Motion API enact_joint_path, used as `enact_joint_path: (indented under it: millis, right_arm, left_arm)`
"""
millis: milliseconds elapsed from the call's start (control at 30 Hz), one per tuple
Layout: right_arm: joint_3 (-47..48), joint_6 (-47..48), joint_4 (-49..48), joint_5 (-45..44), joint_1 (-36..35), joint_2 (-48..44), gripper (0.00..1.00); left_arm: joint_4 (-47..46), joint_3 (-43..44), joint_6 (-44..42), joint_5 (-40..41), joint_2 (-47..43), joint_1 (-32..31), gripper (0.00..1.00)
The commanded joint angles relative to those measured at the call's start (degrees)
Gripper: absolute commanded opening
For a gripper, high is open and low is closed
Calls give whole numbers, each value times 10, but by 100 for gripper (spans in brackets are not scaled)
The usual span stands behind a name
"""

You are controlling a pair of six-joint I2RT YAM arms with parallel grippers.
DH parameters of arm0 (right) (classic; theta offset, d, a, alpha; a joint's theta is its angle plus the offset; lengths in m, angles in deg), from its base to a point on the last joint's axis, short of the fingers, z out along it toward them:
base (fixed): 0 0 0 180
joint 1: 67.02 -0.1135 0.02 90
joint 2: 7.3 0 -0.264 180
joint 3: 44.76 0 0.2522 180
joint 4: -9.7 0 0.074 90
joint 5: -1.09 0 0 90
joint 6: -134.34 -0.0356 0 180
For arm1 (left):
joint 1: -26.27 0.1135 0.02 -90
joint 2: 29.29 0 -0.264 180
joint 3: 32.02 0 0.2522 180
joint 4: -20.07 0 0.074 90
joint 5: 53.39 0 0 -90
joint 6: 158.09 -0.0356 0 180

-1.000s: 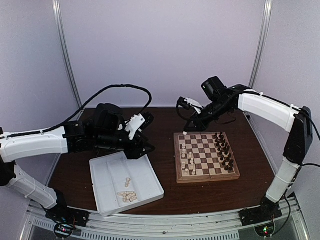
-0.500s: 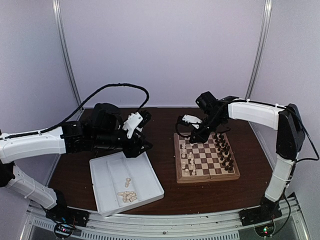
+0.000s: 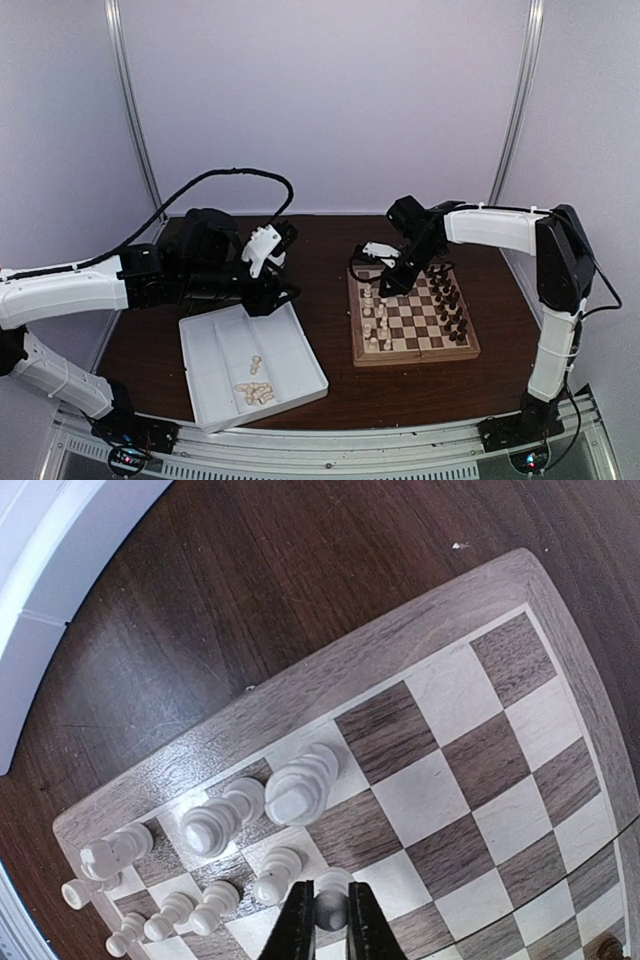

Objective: Set up the chess pieces on the board
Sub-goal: Place the pawn at d2.

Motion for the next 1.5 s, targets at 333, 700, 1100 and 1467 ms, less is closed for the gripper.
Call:
enact_joint_path:
  millis: [333, 700, 1100, 1467]
  right_arm:
    - [26, -12, -4, 19, 2, 39, 11]
    - [24, -18, -20, 20, 3, 43, 12]
    - [20, -20, -28, 19, 2, 48, 16]
    - [14, -21, -28, 13, 2, 31, 26]
  left_arm:
    - [-15, -8, 8, 4, -3, -2, 51]
    - [-19, -13, 9, 3, -2, -2, 51]
    - [-23, -17, 11, 3, -5, -2, 51]
    - [-20, -15, 10, 2, -6, -2, 51]
